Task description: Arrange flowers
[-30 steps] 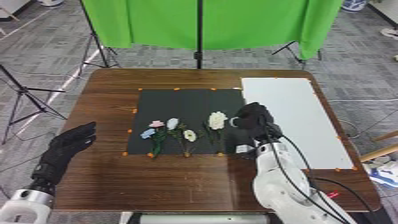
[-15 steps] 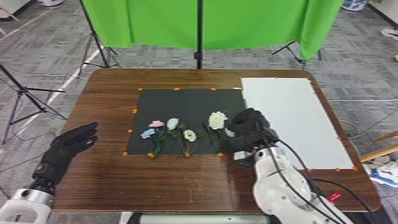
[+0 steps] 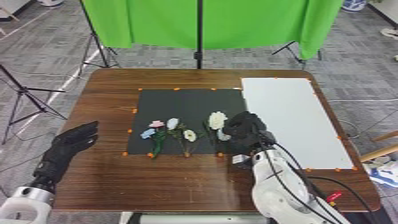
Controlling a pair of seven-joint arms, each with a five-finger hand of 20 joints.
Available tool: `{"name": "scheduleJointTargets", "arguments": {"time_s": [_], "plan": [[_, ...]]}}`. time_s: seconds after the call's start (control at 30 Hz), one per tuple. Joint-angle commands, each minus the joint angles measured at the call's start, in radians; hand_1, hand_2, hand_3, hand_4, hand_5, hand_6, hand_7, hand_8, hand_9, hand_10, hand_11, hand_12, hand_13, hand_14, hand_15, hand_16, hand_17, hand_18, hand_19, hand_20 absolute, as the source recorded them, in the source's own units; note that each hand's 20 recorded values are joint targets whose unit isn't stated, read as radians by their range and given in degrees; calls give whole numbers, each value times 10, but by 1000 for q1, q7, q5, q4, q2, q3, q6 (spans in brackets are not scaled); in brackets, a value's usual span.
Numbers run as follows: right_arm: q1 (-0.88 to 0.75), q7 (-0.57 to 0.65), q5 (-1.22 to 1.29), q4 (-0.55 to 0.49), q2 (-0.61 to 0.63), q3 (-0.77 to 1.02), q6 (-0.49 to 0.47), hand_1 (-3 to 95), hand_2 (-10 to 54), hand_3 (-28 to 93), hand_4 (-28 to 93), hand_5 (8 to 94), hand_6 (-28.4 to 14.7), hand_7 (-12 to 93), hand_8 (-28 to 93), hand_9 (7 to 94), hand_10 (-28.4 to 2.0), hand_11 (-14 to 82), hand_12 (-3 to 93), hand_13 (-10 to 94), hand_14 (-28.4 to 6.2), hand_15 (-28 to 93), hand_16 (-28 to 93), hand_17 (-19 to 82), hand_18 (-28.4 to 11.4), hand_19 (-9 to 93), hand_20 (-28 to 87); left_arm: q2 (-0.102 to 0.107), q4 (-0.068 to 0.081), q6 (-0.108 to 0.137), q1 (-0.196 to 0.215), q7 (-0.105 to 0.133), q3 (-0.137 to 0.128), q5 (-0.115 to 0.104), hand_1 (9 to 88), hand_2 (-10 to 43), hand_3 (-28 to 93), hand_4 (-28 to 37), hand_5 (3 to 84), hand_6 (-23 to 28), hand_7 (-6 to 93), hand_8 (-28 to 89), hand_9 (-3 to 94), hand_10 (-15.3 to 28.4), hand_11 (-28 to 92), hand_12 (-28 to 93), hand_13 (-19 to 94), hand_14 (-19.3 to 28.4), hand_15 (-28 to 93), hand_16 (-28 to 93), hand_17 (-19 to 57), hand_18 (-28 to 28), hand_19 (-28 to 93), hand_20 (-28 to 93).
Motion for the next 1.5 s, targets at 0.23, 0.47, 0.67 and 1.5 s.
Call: {"name": "scheduleJointTargets", "arguments": {"time_s": [0.23, 0.47, 0.67, 1.5], "plan": [[-8, 15, -27, -5, 40, 19, -39, 375, -95, 664, -180, 704, 6, 204, -98, 824, -121, 391, 283, 864, -44, 653, 359, 595, -173, 932, 584, -5, 6, -12, 2, -10, 2, 7, 340, -88, 670, -113, 409, 12, 121, -63, 347, 110, 141, 134, 297, 161, 147, 39, 46, 149, 116, 212], [-23, 14, 15, -34, 80, 39, -77, 358, -95, 660, -166, 715, 5, 202, -99, 831, -127, 392, 285, 866, -46, 653, 357, 595, -174, 932, 584, -8, 1, -12, 8, -14, -5, 8, 341, -87, 668, -113, 408, 11, 122, -63, 346, 109, 141, 135, 296, 161, 146, 39, 46, 149, 115, 210], [-49, -15, 82, -78, 121, 59, -131, 339, -95, 657, -153, 727, 3, 197, -99, 836, -135, 390, 285, 867, -51, 651, 358, 594, -177, 932, 585, -11, -1, -14, 11, -16, -8, 7, 341, -87, 668, -112, 407, 11, 121, -63, 345, 108, 140, 135, 294, 161, 144, 40, 45, 149, 115, 210], [-437, -685, 1072, -127, -70, 709, -216, 161, -12, 717, -148, 547, -23, 128, -76, 550, -172, 89, 189, 486, -177, 191, 281, 220, -184, 378, 375, -2, -29, 81, -17, 89, 52, -18, 321, -56, 669, -132, 432, 23, 123, -63, 373, 118, 157, 130, 317, 166, 156, 31, 72, 137, 94, 198]]}}
